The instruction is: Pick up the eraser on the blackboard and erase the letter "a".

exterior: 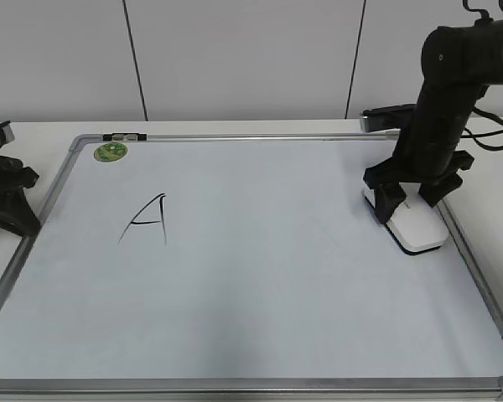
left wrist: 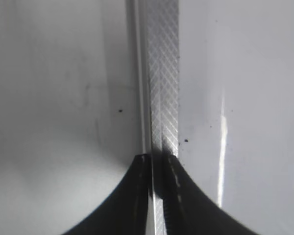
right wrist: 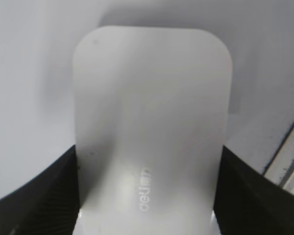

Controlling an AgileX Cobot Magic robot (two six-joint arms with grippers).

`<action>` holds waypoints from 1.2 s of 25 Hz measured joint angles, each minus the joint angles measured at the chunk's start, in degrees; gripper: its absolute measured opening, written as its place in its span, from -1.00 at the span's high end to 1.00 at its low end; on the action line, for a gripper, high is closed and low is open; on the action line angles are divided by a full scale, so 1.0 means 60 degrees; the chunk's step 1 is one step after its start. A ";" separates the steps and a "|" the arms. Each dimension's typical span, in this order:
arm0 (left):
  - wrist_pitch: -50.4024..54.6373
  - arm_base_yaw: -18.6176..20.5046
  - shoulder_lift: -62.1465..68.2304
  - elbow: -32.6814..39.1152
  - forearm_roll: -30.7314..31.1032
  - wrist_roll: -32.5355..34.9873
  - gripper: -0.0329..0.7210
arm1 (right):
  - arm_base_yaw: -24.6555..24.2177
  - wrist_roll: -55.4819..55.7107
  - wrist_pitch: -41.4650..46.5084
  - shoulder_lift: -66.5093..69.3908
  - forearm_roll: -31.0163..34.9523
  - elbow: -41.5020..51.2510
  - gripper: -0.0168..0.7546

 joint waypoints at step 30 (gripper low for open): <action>-0.0017 0.0000 0.0000 0.0000 0.0000 0.0000 0.79 | -0.0896 0.0793 -0.0303 -0.2619 0.0644 0.1538 -0.45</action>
